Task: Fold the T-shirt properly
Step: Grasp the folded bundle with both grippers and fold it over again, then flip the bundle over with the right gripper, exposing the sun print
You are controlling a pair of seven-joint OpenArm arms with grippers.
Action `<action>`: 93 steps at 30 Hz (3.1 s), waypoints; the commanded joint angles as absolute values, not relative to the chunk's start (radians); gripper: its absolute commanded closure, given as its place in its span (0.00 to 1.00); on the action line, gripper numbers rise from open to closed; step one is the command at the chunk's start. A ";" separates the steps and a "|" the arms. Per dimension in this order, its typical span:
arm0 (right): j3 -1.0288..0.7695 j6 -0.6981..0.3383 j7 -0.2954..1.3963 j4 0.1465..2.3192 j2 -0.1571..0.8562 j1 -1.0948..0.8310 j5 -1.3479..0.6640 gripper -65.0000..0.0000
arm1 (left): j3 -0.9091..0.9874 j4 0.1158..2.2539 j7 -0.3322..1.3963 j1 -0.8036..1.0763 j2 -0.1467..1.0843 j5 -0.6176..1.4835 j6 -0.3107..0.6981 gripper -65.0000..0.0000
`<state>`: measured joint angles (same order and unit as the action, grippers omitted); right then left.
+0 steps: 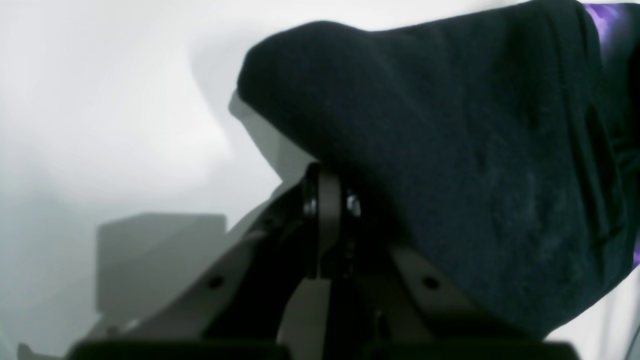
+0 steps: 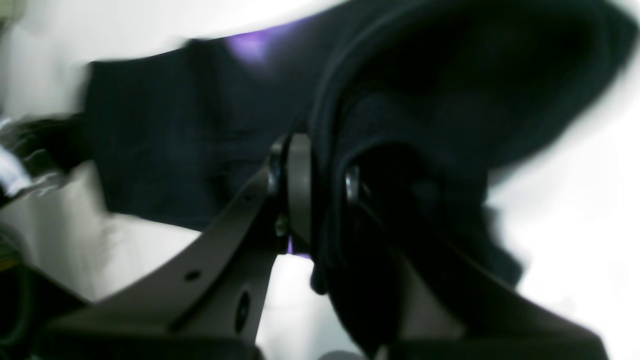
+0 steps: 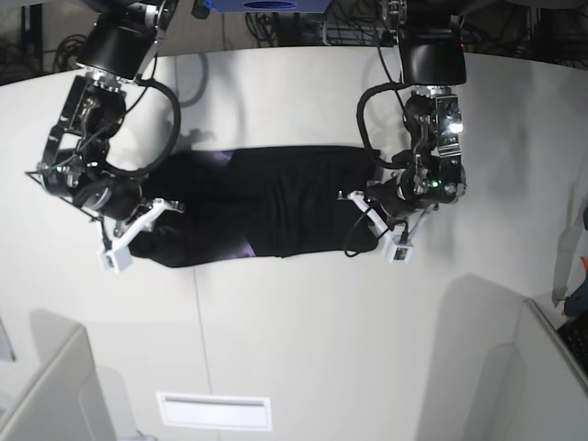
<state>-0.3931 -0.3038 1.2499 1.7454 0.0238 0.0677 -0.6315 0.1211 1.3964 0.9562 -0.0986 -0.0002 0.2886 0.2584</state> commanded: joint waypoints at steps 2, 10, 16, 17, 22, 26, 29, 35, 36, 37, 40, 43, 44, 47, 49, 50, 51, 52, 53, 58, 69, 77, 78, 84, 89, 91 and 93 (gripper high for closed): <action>-0.390 -0.306 1.268 1.814 -0.004 0.094 -0.650 1.00 | 0.096 1.383 0.997 -0.117 -0.004 0.269 0.243 1.00; -0.168 -0.254 1.191 1.830 -0.079 0.053 -0.647 1.00 | 0.044 1.391 0.998 -0.114 -0.005 0.269 0.243 1.00; 0.022 -0.154 1.092 1.822 -0.084 0.036 -0.648 1.00 | 0.058 1.394 0.998 -0.087 0.015 0.269 0.243 1.00; 0.045 -0.143 1.075 1.814 -0.084 0.036 -0.648 1.00 | 0.058 1.394 0.998 -0.085 0.025 0.271 0.243 1.00; 0.137 -0.104 1.017 1.755 -0.085 0.030 -0.653 1.00 | 0.058 1.406 0.998 -0.071 0.047 0.271 0.243 1.00; 0.200 -0.096 0.963 1.750 -0.085 0.019 -0.653 1.00 | 0.058 1.458 0.998 -0.050 0.050 0.269 0.243 1.00; 0.211 -0.062 0.938 1.705 -0.091 0.022 -0.653 1.00 | 0.058 1.481 1.000 -0.038 0.051 0.269 0.243 1.00; 0.213 -0.062 0.891 1.620 -0.110 0.030 -0.653 1.00 | 0.058 1.486 1.001 -0.031 0.051 0.269 0.243 1.00; 0.213 -0.062 0.880 1.610 -0.108 0.030 -0.653 1.00 | 0.058 1.486 1.003 -0.031 0.053 0.269 0.243 1.00; 0.213 -0.062 0.869 1.604 -0.107 0.030 -0.653 1.00 | 0.059 1.489 1.004 -0.028 0.067 0.269 0.243 1.00; 0.213 -0.058 0.854 1.596 -0.105 0.030 -0.651 1.00 | 0.062 1.564 1.004 0.033 0.114 0.277 0.243 1.00; 0.213 -0.058 0.854 1.596 -0.105 0.030 -0.648 1.00 | 0.133 1.659 1.004 0.110 0.137 0.277 0.248 1.00; 0.213 -0.058 0.854 1.596 -0.107 0.030 -0.648 1.00 | 0.171 1.685 1.006 0.137 0.137 0.277 0.249 1.00; 0.213 -0.058 0.854 1.596 -0.110 0.031 -0.648 1.00 | 0.265 1.727 1.006 0.214 0.140 0.277 0.251 1.00; 0.213 -0.058 0.854 1.596 -0.110 0.042 -0.648 1.00 | 0.302 1.730 1.006 0.255 0.163 0.277 0.251 1.00; 0.213 -0.058 0.854 1.596 -0.111 0.044 -0.648 1.00 | 0.318 1.730 1.006 0.274 0.174 0.277 0.251 1.00; 0.213 -0.058 0.854 1.598 -0.111 0.045 -0.648 1.00 | 0.329 1.730 1.004 0.288 0.180 0.277 0.251 1.00; 0.213 -0.058 0.854 1.600 -0.113 0.045 -0.650 1.00 | 0.341 1.735 1.004 0.302 0.186 0.277 0.251 1.00; 0.213 -0.058 0.854 1.600 -0.113 0.047 -0.651 1.00 | 0.355 1.736 1.004 0.314 0.193 0.277 0.252 1.00; 0.213 -0.058 0.855 1.598 -0.122 0.058 -0.651 1.00 | 0.441 1.728 1.004 0.320 0.193 0.277 0.349 1.00; 0.213 -0.056 0.854 1.596 -0.127 0.056 -0.651 1.00 | 0.473 1.728 1.006 0.320 0.189 0.277 0.395 1.00; 0.213 -0.056 0.862 1.596 -0.133 0.051 -0.653 0.68 | 0.475 1.728 1.006 0.320 0.191 0.277 0.395 1.00; 0.213 -0.056 0.862 1.596 -0.134 0.051 -0.653 0.58 | 0.475 1.728 1.006 0.320 0.191 0.277 0.395 1.00; 0.246 -0.056 0.863 1.595 -0.136 0.058 -0.653 0.40 | 0.475 1.728 1.006 0.320 0.191 0.277 0.395 1.00; 0.398 -0.054 0.857 1.520 -0.134 0.101 -0.653 0.40 | 0.510 1.732 1.006 0.315 0.189 0.277 0.395 1.00; 0.472 -0.054 0.854 1.491 -0.134 0.125 -0.653 0.40 | 0.538 1.728 1.006 0.311 0.189 0.277 0.395 1.00; 0.521 -0.053 0.854 1.486 -0.134 0.136 -0.653 0.40 | 0.562 1.728 1.006 0.311 0.191 0.277 0.397 1.00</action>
<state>0.5220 -0.0448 0.8707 1.4693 -0.1215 0.1162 -0.6312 0.5556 1.7157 1.0107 0.3134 0.1799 0.2813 0.3969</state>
